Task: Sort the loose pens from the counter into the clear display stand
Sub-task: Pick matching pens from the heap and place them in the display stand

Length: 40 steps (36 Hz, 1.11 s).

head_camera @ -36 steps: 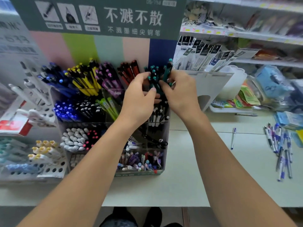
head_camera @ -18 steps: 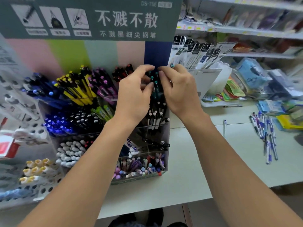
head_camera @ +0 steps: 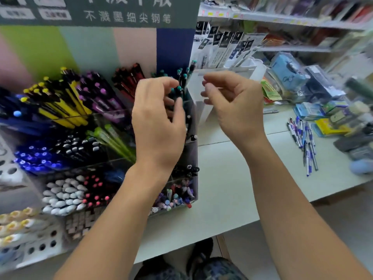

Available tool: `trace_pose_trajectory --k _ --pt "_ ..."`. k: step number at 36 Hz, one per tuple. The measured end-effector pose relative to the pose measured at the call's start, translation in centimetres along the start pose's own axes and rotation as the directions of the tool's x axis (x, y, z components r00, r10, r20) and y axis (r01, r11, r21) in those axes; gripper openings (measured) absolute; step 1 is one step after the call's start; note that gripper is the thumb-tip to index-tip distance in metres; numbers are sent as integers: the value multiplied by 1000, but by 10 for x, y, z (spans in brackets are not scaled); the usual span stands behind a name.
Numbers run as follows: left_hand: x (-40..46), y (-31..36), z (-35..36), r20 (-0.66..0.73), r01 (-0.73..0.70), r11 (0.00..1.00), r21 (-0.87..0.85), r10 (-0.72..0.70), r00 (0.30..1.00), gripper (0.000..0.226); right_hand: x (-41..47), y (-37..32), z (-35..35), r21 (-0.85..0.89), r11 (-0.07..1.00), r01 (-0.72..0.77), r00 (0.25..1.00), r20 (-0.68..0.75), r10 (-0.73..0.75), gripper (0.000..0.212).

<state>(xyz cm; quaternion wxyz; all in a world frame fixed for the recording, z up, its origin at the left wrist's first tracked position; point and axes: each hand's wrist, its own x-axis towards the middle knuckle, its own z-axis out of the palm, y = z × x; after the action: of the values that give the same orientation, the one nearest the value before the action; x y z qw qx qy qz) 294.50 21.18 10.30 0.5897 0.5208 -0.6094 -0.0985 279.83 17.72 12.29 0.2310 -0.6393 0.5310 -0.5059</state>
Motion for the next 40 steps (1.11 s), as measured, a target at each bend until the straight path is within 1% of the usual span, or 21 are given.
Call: trace_pose_trajectory --k 2,4,7,8,9,10,12,14,15,17,18,20,24,26,28,30,32,33,36,37,40 --pt "-14 11 14 23 -74 997 -14 75 997 17 -9 11 -18 3 1000 -28 998 -52 28 13" --pt "-30 21 33 111 -94 994 -61 100 989 14 -18 31 -37 1 991 -137 987 -82 136 10" --pt "-49 35 67 326 -5 992 -123 45 944 13 -31 71 -69 -40 933 -357 927 -142 348 8" --pt "-56 38 80 423 53 992 -116 1 906 13 -36 85 -80 -52 901 -431 892 -172 417 8" --pt "-63 42 99 530 107 991 -82 -47 847 14 -41 103 -94 -58 861 -506 850 -206 486 7" --pt "-71 40 114 622 148 989 -19 -104 776 17 -46 118 -104 -48 816 -576 802 -227 553 8" --pt "-87 33 146 741 240 964 111 -241 626 23 -57 149 -124 -8 716 -699 694 -253 674 7" --pt "-100 27 182 777 352 913 206 -371 509 28 -67 183 -152 36 623 -782 591 -278 758 11" --pt "-106 24 200 780 381 890 250 -419 466 32 -71 201 -166 42 581 -813 547 -288 786 13" --pt "-116 16 237 781 382 862 334 -480 399 42 -78 238 -196 30 521 -853 488 -308 817 15" --pt "-120 12 257 776 374 851 369 -504 379 46 -79 256 -211 18 506 -862 474 -323 819 13" --pt "-126 3 299 750 357 829 431 -549 369 55 -75 296 -242 -42 490 -871 471 -359 806 14" --pt "-137 -6 387 675 349 769 536 -639 370 72 -59 371 -300 -159 462 -872 484 -415 770 35" --pt "-143 -7 432 624 359 729 583 -684 377 74 -49 408 -326 -195 447 -873 486 -428 762 40" --pt "-147 -6 472 575 368 687 626 -726 377 73 -42 438 -349 -218 403 -889 458 -422 782 50" --pt "-152 -6 508 526 357 660 661 -747 408 73 -37 467 -369 -233 388 -892 451 -380 808 56" --pt "-155 -5 534 483 339 648 682 -747 456 71 -30 484 -381 -257 380 -888 450 -326 831 53" --pt "-156 -3 545 473 335 645 687 -747 467 71 -27 492 -385 -259 389 -884 457 -299 838 48" --pt "-161 15 573 504 329 658 677 -740 444 68 -11 502 -386 -230 401 -887 450 -236 861 25" --pt "-165 25 581 524 325 668 669 -734 431 66 -6 507 -385 -199 406 -892 445 -218 869 23" --pt "-182 54 605 588 309 708 635 -703 400 67 2 516 -382 -21 355 -935 354 -139 925 24"
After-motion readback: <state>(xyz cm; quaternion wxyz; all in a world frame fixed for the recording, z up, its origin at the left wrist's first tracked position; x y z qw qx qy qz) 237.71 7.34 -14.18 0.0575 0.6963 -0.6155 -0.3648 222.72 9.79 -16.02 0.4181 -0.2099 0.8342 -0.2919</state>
